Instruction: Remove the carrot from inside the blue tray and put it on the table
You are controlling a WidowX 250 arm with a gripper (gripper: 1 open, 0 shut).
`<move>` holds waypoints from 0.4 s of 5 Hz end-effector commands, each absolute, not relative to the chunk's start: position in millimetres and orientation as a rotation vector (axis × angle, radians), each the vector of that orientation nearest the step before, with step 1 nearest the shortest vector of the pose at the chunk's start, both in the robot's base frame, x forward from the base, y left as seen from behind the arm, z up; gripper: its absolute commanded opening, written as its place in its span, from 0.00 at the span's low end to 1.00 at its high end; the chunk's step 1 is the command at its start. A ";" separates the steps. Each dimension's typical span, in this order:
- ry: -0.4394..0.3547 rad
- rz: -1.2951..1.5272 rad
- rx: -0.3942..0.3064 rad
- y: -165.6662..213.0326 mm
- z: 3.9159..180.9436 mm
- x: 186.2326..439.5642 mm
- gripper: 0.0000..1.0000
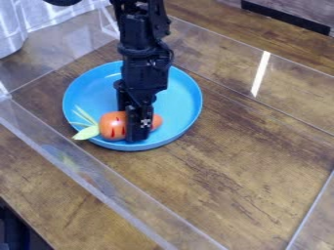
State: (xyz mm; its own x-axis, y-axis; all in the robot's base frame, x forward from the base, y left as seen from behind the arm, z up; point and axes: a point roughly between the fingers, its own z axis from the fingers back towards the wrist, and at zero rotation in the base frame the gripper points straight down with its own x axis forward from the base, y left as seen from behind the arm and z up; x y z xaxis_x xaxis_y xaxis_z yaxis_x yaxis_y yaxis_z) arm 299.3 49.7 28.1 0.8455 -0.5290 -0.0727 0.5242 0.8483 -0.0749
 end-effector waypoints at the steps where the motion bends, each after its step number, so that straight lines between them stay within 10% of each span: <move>1: -0.009 -0.588 0.002 43.9 63.9 315.4 0.00; 2: -0.010 -0.596 0.015 41.2 71.6 316.3 0.00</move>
